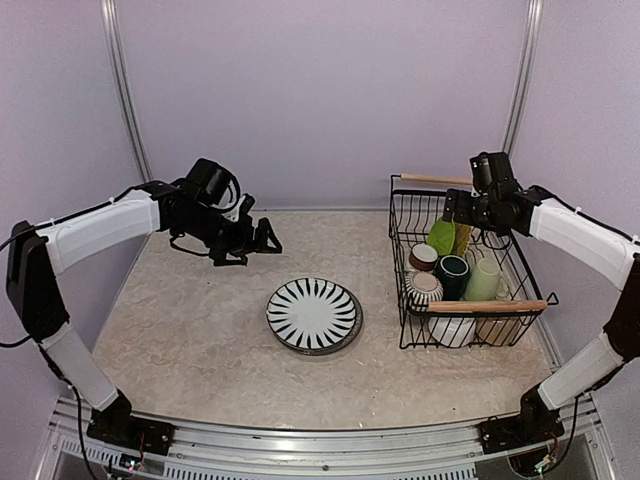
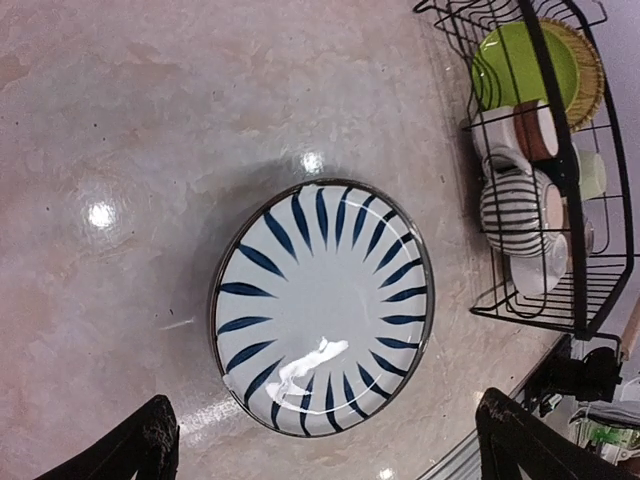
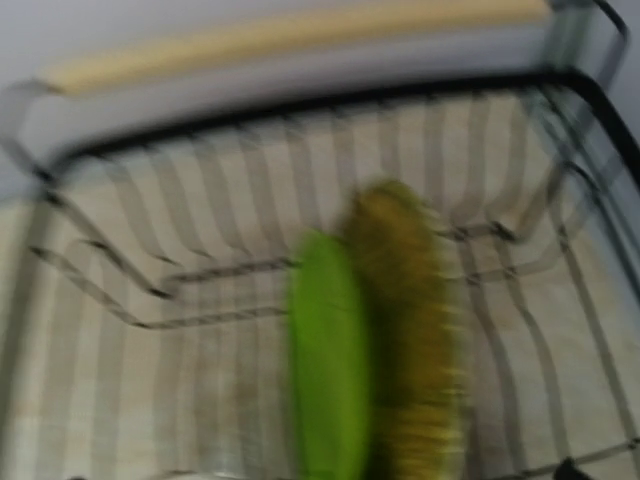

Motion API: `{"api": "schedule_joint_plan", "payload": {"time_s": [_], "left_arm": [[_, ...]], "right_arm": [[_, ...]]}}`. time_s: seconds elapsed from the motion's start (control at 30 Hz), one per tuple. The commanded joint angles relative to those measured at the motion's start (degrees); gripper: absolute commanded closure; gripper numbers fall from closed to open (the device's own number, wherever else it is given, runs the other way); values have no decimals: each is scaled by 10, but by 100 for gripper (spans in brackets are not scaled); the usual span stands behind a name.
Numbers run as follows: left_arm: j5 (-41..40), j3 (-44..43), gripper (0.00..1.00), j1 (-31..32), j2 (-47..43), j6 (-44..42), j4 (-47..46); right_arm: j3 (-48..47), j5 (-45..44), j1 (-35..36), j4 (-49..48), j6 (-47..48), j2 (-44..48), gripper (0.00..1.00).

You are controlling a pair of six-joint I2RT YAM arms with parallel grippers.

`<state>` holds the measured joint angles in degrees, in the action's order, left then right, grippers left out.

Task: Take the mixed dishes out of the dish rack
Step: Place the plate on the plate, then grab the plate from the dish rack.

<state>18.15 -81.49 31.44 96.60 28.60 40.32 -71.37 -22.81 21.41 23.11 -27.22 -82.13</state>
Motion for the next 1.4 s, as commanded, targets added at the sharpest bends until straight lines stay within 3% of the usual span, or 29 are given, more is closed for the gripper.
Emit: {"api": "schedule_joint_plan", "payload": {"time_s": [0.0, 0.1, 0.2, 0.33, 0.43, 0.83, 1.07, 1.37], "left_arm": [[43, 43, 1, -24, -88, -16, -98], [49, 39, 1, -36, -130, -10, -106], [64, -7, 1, -39, -150, 10, -78], [94, -85, 1, -39, -151, 21, -48], [96, -113, 1, -40, -146, 25, -47], [64, -11, 1, -42, -159, -48, -102], [60, 0, 1, -44, -163, -52, -101], [87, 1, 1, -46, -146, -38, -104]], "right_arm": [[-25, 41, -56, 49, 29, -43, 7], [-44, 64, -81, 46, 36, -76, 14], [-65, 82, -101, 43, 42, -110, 27], [-92, 98, -125, 44, 50, -147, 43], [-104, 103, -139, 42, 53, -170, 49], [-150, 144, -147, 41, 74, -263, 74], [-143, 132, -144, 40, 77, -238, 99], [-131, 67, -142, 54, 89, -150, 100]]}}
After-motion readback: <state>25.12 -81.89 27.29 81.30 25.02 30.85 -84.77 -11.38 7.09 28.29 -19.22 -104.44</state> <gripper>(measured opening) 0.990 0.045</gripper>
